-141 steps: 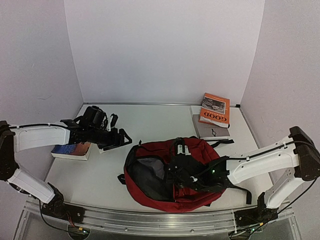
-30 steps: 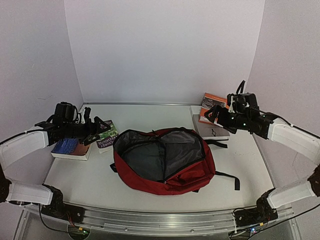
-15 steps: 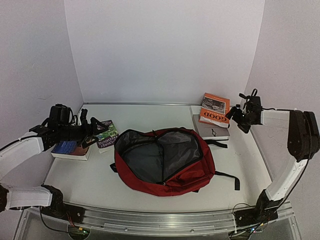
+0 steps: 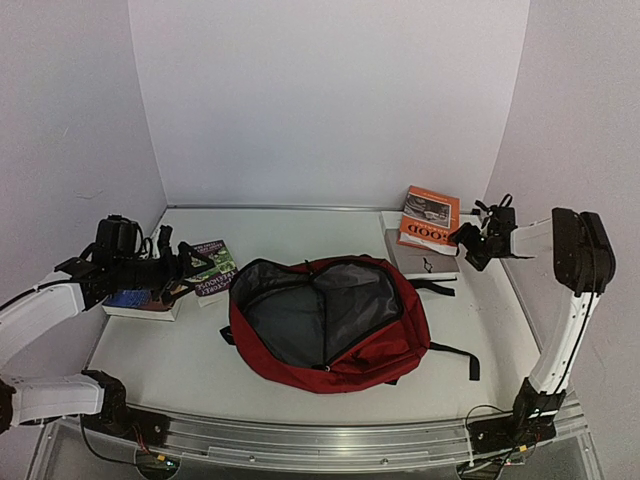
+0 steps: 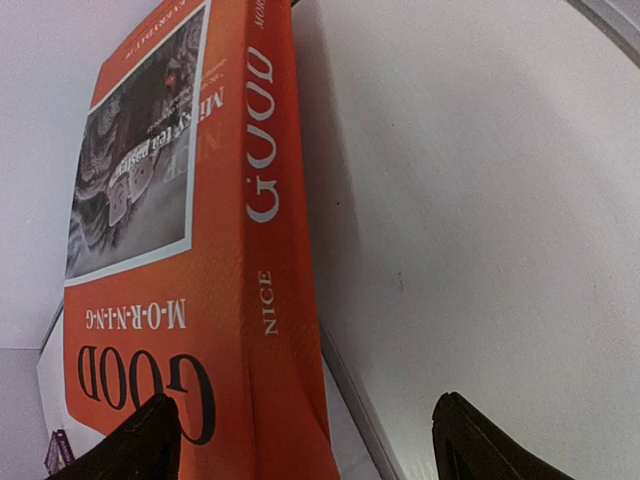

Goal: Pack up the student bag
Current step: Pick up the book from the center of the board.

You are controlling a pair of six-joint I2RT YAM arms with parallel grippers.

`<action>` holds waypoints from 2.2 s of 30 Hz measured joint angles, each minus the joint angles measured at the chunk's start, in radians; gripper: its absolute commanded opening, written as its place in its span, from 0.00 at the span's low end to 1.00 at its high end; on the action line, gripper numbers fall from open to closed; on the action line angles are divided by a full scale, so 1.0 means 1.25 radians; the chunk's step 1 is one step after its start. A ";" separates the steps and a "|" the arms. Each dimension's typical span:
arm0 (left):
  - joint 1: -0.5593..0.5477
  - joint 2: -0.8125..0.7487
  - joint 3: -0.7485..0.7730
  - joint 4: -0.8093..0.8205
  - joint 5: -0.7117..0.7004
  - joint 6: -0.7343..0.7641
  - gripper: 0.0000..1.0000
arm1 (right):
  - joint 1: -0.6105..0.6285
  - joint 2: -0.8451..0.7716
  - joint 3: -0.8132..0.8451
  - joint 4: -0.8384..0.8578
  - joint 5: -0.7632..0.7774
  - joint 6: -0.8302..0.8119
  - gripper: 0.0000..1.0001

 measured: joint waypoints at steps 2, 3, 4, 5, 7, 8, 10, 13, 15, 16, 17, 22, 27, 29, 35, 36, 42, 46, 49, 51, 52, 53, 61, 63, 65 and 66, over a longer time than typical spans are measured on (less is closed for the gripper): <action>0.000 -0.007 0.000 -0.002 -0.001 -0.001 0.92 | -0.004 0.019 0.000 0.029 -0.021 0.015 0.80; 0.000 -0.011 0.000 -0.002 -0.001 -0.002 0.92 | -0.006 0.025 0.000 0.043 -0.031 0.023 0.79; 0.000 -0.015 0.000 -0.002 -0.001 -0.002 0.92 | -0.008 0.030 0.000 0.059 -0.042 0.033 0.76; 0.000 -0.019 0.000 -0.002 -0.001 -0.002 0.92 | -0.009 0.035 -0.001 0.078 -0.054 0.043 0.74; -0.001 -0.024 0.000 -0.003 -0.001 -0.004 0.92 | -0.013 0.045 -0.001 0.122 -0.078 0.065 0.71; -0.001 -0.025 0.000 -0.004 -0.001 -0.004 0.92 | -0.014 0.053 -0.001 0.145 -0.090 0.077 0.69; -0.001 -0.027 0.000 -0.007 -0.002 -0.005 0.92 | -0.014 0.068 -0.004 0.187 -0.111 0.100 0.64; -0.001 -0.029 0.000 -0.014 -0.005 -0.005 0.92 | -0.016 0.097 -0.015 0.248 -0.145 0.140 0.61; -0.001 -0.033 0.000 -0.024 -0.007 -0.005 0.92 | -0.017 0.111 -0.018 0.274 -0.161 0.159 0.57; -0.001 -0.036 0.000 -0.030 -0.008 -0.005 0.92 | -0.017 0.117 -0.020 0.289 -0.169 0.170 0.55; -0.001 -0.039 0.000 -0.034 -0.008 -0.005 0.92 | -0.017 0.121 -0.020 0.302 -0.177 0.181 0.54; -0.001 -0.054 0.000 -0.048 -0.015 -0.005 0.92 | -0.018 0.124 -0.031 0.360 -0.202 0.225 0.40; -0.001 -0.058 0.000 -0.048 -0.025 -0.005 0.92 | -0.019 0.124 -0.066 0.428 -0.220 0.270 0.31; -0.001 -0.058 0.000 -0.048 -0.027 -0.004 0.92 | -0.019 0.123 -0.076 0.456 -0.227 0.288 0.32; -0.001 -0.039 0.002 -0.048 -0.027 0.001 0.92 | -0.019 0.062 -0.133 0.486 -0.238 0.312 0.32; -0.001 -0.035 0.002 -0.048 -0.027 0.002 0.92 | -0.019 0.038 -0.146 0.486 -0.239 0.313 0.32; -0.001 -0.027 0.002 -0.047 -0.026 0.004 0.92 | -0.019 -0.126 -0.201 0.489 -0.255 0.313 0.30; -0.001 -0.025 0.002 -0.046 -0.021 0.005 0.92 | -0.019 -0.235 -0.233 0.489 -0.280 0.313 0.28; -0.002 -0.015 0.008 -0.045 -0.019 0.005 0.92 | -0.016 -0.307 -0.248 0.463 -0.293 0.310 0.28; -0.002 -0.004 0.015 -0.040 -0.016 0.005 0.92 | -0.011 -0.349 -0.251 0.429 -0.293 0.301 0.27; -0.002 0.001 0.018 -0.037 -0.013 0.005 0.92 | -0.007 -0.372 -0.252 0.406 -0.293 0.294 0.27; -0.002 0.006 0.020 -0.032 -0.009 0.005 0.92 | -0.002 -0.397 -0.254 0.379 -0.292 0.287 0.28; -0.012 0.035 0.045 -0.009 0.019 0.012 0.92 | 0.097 -0.579 -0.248 0.201 -0.288 0.241 0.28; -0.017 0.041 0.053 0.001 0.028 0.019 0.93 | 0.139 -0.596 -0.235 0.164 -0.295 0.234 0.28; -0.026 0.051 0.064 0.013 0.043 0.026 0.94 | 0.181 -0.602 -0.223 0.135 -0.303 0.230 0.27; -0.032 0.058 0.070 0.021 0.051 0.029 0.95 | 0.199 -0.603 -0.220 0.124 -0.307 0.228 0.27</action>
